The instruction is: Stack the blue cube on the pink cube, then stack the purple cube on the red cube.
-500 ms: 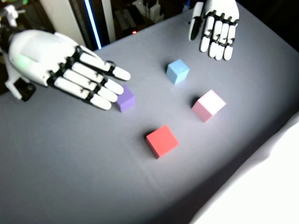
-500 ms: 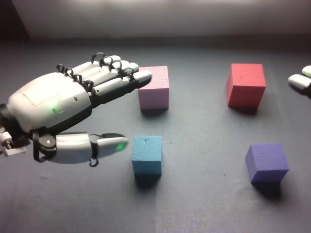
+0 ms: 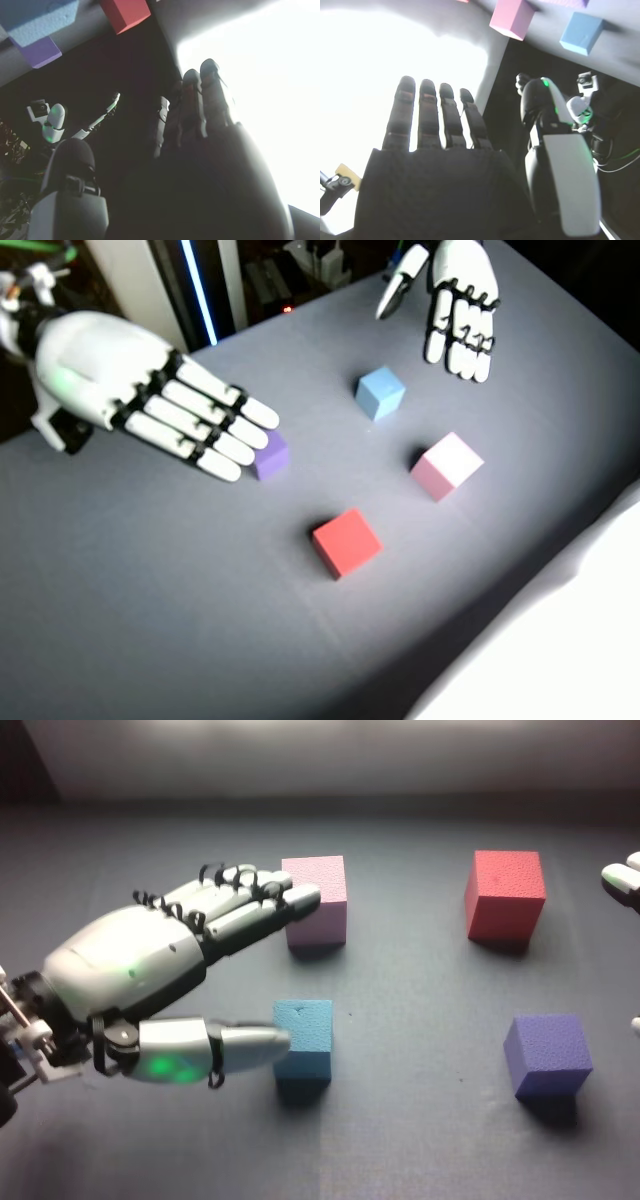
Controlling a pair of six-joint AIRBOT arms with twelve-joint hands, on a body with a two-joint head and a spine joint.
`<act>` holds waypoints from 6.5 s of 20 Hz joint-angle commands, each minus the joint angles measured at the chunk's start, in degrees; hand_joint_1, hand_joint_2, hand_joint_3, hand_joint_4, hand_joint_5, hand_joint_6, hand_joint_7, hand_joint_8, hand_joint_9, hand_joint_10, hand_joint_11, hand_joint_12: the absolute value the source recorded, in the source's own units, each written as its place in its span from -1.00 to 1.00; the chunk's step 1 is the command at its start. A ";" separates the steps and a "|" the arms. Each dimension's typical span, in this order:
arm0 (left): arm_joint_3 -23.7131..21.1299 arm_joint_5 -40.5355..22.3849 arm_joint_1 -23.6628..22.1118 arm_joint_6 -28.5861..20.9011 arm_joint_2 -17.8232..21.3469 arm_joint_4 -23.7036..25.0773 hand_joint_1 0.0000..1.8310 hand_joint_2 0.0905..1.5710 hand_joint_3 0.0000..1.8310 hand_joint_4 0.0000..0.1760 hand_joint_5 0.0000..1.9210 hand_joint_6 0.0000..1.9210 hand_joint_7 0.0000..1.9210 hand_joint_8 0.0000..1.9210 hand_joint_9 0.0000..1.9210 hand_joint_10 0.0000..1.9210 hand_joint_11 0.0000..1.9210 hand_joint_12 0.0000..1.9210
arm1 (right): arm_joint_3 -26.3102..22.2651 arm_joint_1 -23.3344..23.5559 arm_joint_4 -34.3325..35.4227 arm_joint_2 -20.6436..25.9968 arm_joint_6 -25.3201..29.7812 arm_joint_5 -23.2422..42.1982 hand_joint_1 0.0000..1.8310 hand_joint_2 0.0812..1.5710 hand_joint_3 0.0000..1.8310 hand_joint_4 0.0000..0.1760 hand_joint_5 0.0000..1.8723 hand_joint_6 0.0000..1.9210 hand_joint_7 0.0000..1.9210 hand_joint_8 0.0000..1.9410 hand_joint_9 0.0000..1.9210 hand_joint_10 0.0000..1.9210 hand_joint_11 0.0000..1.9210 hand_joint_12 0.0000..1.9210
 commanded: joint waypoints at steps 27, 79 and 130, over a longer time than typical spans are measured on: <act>5.00 -4.03 -4.60 -2.94 -5.48 -0.70 0.22 0.46 -1.00 -1.00 -0.08 0.21 0.05 0.92 0.24 1.00 0.28 1.00 | -0.17 -1.00 1.20 0.15 0.78 7.67 -0.42 0.68 -1.00 -1.00 -1.00 -1.00 -1.00 -1.00 -1.00 -1.00 -1.00 -1.00; 7.18 -8.12 -11.66 3.78 -0.49 -5.76 -0.33 0.34 -0.98 1.00 -1.00 -1.00 -1.00 -1.00 -1.00 -1.00 -1.00 -1.00 | 3.68 0.01 -3.71 -2.34 9.51 -0.24 -0.28 0.45 -1.00 -1.00 -1.00 -1.00 -1.00 -1.00 -1.00 -1.00 -0.98 -0.99; 2.25 -17.96 1.06 2.04 2.56 -10.32 -0.21 0.57 -1.00 -0.55 -1.00 -1.00 -1.00 -1.00 -1.00 -1.00 -1.00 -1.00 | 31.76 34.65 4.07 -19.45 -0.50 -32.88 -0.33 0.65 -1.00 0.00 -1.00 -1.00 -1.00 -0.99 -1.00 -0.75 -1.00 0.51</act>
